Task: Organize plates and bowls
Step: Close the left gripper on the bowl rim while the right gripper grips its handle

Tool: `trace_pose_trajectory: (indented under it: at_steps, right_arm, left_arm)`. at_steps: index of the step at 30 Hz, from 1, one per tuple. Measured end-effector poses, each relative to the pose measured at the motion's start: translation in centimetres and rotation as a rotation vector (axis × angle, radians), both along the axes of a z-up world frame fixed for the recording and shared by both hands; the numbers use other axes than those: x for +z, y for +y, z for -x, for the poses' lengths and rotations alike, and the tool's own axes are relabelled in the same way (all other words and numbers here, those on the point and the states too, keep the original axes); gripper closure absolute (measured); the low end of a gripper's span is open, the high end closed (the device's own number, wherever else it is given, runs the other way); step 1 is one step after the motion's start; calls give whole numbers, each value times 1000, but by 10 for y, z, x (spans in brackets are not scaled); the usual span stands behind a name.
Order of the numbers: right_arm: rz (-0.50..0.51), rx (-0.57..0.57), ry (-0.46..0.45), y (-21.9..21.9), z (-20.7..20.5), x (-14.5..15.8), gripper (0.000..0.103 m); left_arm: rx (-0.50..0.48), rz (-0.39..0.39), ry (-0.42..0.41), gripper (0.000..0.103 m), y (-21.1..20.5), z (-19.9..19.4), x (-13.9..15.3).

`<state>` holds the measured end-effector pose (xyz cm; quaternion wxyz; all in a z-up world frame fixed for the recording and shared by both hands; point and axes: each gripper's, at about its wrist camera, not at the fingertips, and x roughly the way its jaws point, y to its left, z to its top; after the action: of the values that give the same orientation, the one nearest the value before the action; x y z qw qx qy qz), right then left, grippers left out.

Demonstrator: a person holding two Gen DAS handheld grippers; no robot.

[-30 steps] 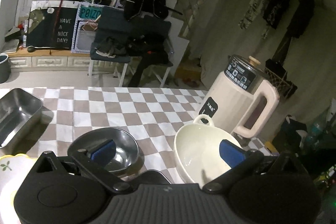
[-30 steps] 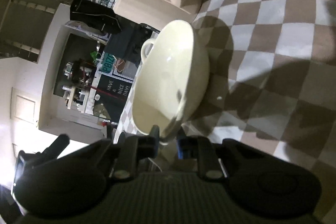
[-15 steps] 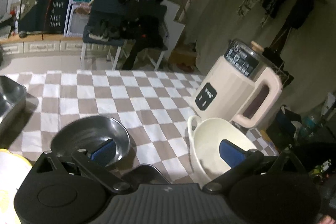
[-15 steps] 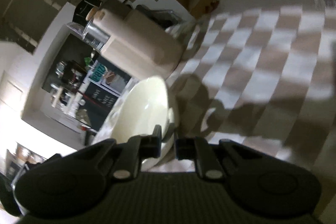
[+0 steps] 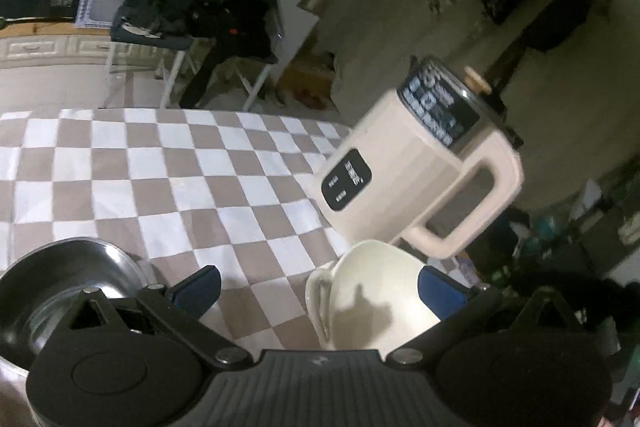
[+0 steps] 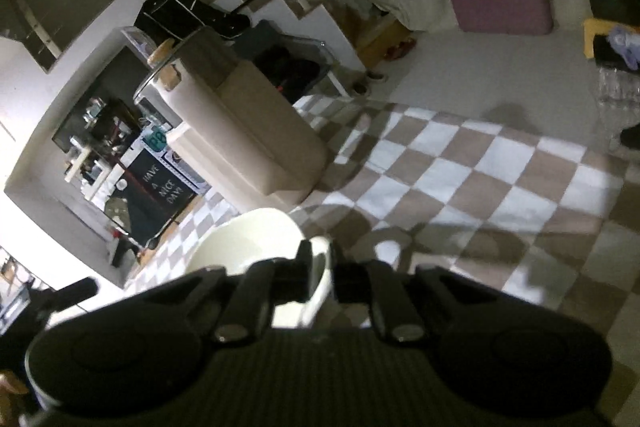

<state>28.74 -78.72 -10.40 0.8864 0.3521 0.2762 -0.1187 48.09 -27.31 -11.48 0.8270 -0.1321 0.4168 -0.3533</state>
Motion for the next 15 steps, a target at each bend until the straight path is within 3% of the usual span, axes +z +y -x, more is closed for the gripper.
trace_pose_trajectory:
  at_steps: [2, 3, 6, 9, 15]
  right_arm:
    - [27, -13, 21, 1, -5, 0, 54]
    - [39, -12, 26, 1, -11, 0, 53]
    - [40, -5, 41, -2, -14, -2, 53]
    - [32, 13, 59, -6, -14, -3, 53]
    - [49, 99, 88, -3, -24, -5, 61]
  left_arm:
    - [-32, -29, 15, 5, -10, -3, -5]
    - [-47, -41, 19, 12, -14, -3, -8]
    - [-75, -61, 39, 35, -20, -3, -17]
    - [-71, -60, 73, 50, -22, -5, -28]
    - [-75, -75, 77, 59, -26, -14, -38]
